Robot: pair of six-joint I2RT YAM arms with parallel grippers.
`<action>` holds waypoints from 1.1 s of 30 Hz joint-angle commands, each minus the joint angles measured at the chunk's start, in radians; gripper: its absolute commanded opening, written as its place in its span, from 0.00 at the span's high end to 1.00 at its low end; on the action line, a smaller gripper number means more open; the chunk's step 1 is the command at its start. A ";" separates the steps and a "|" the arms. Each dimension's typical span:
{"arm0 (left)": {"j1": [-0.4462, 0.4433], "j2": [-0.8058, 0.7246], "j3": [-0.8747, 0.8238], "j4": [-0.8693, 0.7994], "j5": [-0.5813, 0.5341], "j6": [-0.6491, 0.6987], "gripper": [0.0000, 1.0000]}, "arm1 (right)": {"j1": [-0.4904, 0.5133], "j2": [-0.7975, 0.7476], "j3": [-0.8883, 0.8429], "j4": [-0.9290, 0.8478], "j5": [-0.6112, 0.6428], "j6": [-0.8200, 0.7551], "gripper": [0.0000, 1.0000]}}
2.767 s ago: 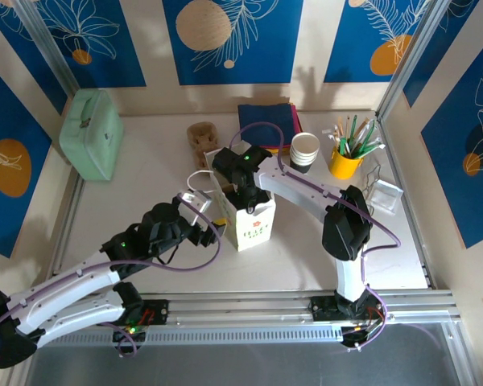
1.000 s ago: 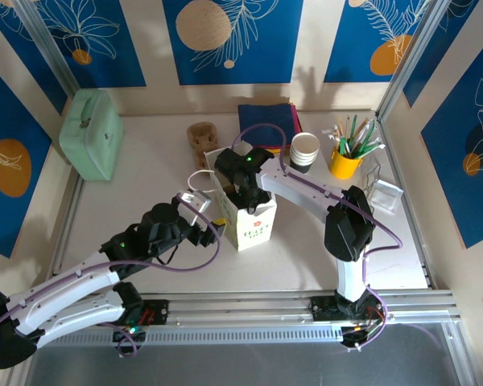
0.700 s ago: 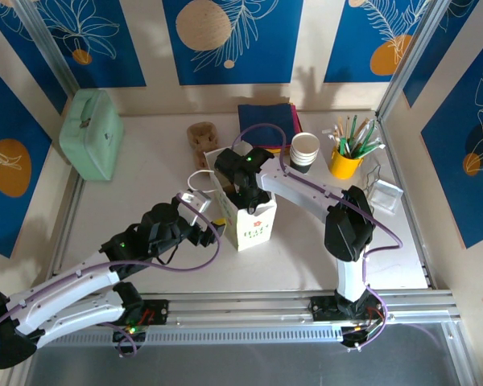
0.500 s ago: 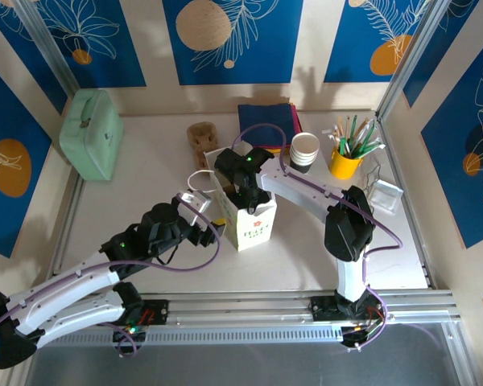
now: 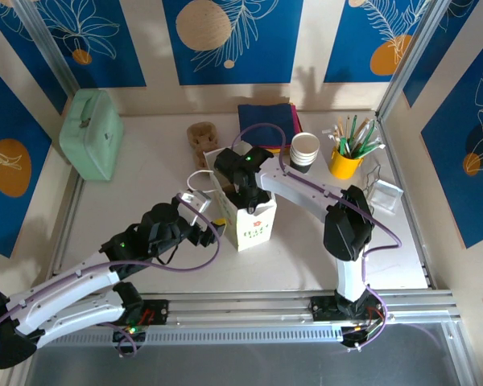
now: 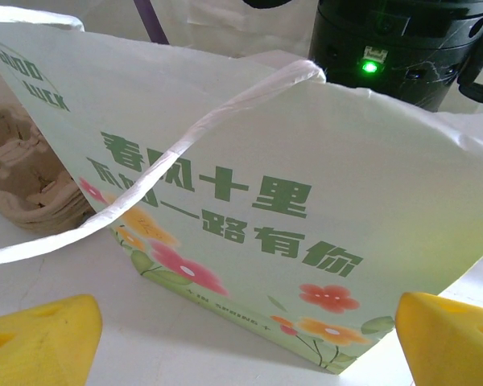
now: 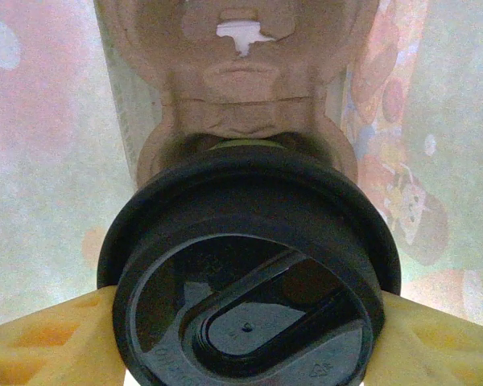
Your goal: Pack the takeout coffee
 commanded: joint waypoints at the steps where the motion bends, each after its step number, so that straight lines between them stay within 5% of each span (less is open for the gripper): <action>1: -0.008 -0.010 0.013 -0.007 -0.015 0.008 0.06 | 0.006 0.043 0.010 -0.006 0.007 0.002 0.34; 33: -0.008 -0.027 0.005 -0.019 -0.034 0.002 0.06 | 0.025 -0.024 0.084 -0.062 0.013 -0.002 0.09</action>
